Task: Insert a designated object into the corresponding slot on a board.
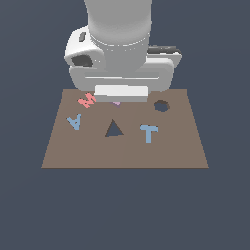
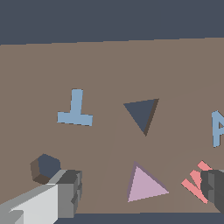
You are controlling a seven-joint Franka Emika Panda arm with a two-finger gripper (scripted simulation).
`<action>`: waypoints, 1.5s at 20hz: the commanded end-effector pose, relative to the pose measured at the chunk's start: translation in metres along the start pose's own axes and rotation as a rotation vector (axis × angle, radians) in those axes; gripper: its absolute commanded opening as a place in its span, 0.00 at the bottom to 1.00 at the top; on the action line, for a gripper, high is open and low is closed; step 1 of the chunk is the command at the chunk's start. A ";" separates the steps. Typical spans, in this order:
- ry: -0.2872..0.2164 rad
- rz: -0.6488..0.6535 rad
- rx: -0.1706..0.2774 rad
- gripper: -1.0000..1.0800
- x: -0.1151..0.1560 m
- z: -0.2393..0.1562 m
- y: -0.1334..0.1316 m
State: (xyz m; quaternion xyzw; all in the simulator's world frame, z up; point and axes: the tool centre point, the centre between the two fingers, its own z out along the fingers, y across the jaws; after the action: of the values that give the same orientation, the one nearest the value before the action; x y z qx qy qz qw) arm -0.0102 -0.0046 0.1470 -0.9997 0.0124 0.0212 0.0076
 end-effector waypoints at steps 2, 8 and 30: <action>0.000 0.000 0.000 0.96 0.000 0.000 0.000; 0.004 0.020 -0.001 0.96 -0.007 0.008 0.004; 0.043 0.220 -0.010 0.96 -0.074 0.096 0.041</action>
State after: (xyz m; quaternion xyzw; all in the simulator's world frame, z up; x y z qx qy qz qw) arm -0.0863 -0.0412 0.0567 -0.9930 0.1181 0.0018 0.0000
